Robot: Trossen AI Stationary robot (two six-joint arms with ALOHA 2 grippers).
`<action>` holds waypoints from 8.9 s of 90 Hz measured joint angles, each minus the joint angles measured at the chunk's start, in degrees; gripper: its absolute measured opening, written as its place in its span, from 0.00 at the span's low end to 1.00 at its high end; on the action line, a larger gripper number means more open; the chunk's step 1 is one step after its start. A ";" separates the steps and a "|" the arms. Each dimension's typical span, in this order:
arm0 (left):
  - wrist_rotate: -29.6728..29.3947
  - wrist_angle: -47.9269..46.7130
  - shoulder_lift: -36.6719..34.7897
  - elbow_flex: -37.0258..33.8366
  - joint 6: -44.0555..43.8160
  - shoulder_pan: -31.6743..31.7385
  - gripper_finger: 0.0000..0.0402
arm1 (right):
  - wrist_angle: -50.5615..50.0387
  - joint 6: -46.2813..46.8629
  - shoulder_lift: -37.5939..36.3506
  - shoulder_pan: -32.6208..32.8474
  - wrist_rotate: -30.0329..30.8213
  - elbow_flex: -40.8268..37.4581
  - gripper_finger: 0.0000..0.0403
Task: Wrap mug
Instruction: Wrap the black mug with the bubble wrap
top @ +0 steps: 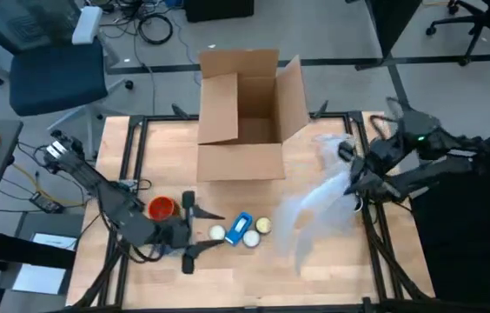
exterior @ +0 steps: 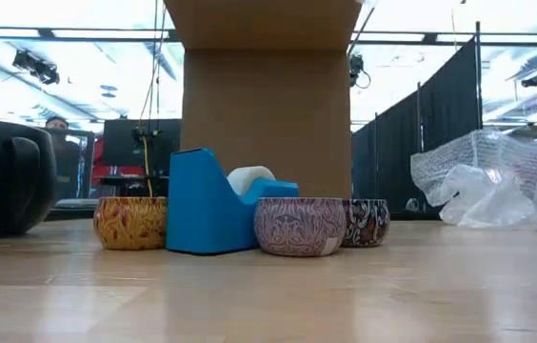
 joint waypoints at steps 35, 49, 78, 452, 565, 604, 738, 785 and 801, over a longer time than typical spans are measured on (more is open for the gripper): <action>-6.79 9.77 9.89 0.00 3.15 3.13 0.66 | 11.20 -0.37 7.68 4.78 4.59 0.02 0.00; -7.04 11.24 10.34 0.00 2.24 3.48 0.70 | 10.71 -1.22 7.66 4.89 6.35 0.02 0.00; -5.57 14.60 10.36 0.00 -8.76 7.01 0.74 | 10.62 -2.13 7.68 5.31 6.30 0.02 0.00; 47.04 -5.30 19.69 0.00 -56.45 29.32 0.00 | -23.79 36.42 71.74 35.27 55.15 11.02 0.27; 58.80 8.46 19.37 0.00 -58.37 18.58 0.00 | -66.70 57.67 43.95 36.85 45.86 10.40 0.18; 63.31 4.50 20.63 -0.34 -55.15 13.70 0.00 | -71.79 51.63 45.40 32.79 44.33 17.45 0.35; 32.05 -41.31 20.33 14.19 14.23 5.54 0.00 | -47.54 6.75 44.95 7.18 64.63 16.08 0.33; 19.78 -42.64 20.33 14.05 17.70 -2.11 0.00 | -33.52 3.59 44.59 5.26 41.14 8.21 0.32; 18.56 -42.77 20.33 14.05 14.52 -4.59 0.00 | -19.60 10.22 44.59 9.30 34.28 1.57 0.32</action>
